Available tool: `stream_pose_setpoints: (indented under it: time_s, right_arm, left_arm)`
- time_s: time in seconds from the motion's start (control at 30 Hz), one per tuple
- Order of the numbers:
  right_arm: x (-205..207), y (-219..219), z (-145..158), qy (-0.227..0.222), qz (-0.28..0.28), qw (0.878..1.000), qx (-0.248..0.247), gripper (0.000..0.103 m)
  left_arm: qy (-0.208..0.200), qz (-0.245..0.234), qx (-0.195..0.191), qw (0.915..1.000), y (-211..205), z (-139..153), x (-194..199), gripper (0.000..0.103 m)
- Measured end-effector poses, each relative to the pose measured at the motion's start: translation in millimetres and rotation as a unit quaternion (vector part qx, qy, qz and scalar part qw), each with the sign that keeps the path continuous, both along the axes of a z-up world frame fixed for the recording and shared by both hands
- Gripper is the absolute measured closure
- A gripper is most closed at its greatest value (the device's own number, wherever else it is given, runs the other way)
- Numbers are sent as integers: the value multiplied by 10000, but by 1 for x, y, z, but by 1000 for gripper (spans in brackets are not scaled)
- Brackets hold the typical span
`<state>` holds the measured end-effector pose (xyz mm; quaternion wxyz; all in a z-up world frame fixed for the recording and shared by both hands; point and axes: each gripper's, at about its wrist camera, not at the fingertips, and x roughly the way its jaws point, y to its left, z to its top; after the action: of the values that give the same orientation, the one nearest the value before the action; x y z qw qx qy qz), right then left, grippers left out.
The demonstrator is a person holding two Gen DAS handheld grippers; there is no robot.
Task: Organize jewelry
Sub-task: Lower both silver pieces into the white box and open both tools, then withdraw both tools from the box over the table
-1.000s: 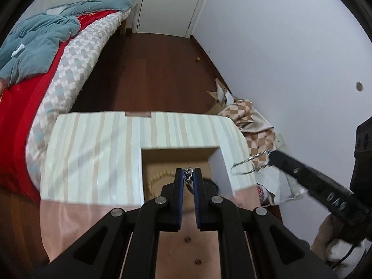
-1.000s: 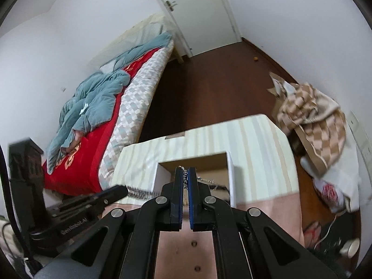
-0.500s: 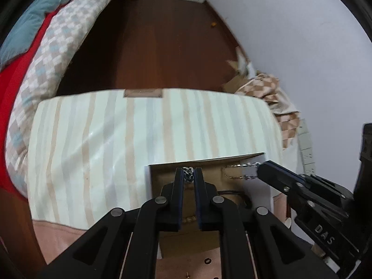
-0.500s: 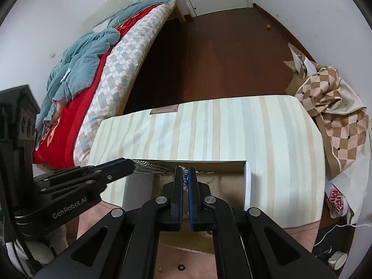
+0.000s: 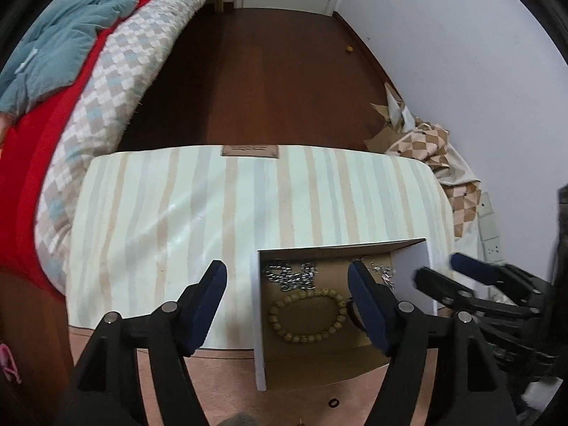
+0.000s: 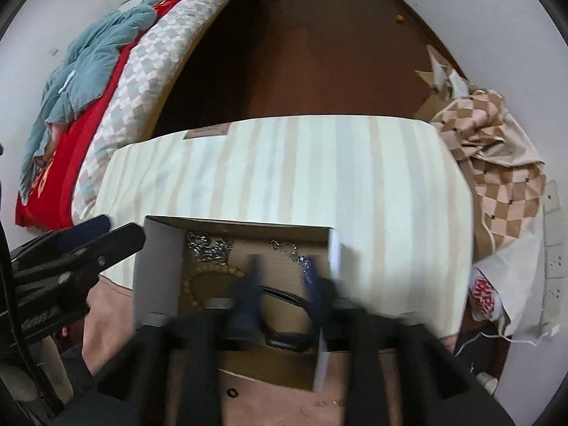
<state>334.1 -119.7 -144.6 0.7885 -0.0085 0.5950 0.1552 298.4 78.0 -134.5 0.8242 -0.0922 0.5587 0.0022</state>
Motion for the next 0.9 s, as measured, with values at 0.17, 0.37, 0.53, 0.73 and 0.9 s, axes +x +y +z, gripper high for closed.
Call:
stream_pose_setpoints:
  time_s: [0.17, 0.37, 0.53, 0.73, 0.9]
  right_arm:
    - [-18, -10, 17, -367, -131, 9988, -307, 35]
    - [-49, -8, 7, -605, -226, 9918, -1102, 2]
    - [-69, -7, -6, -595, -338, 9902, -1213, 2]
    - [-87, -8, -3, -708, -484, 9891, -1193, 2]
    - [-103, -10, 18, -876, -528, 9882, -1140, 2]
  left_arm:
    - [-228, 181, 284, 9992, 5, 2, -20, 12]
    - [-392, 331, 550, 9972, 5, -7, -49, 0]
    - [-380, 311, 705, 9963, 2, -13, -66, 0]
    - [-417, 367, 830, 9950, 1, -6, -84, 0]
    - [-633, 418, 957, 9925, -2, 13, -103, 0]
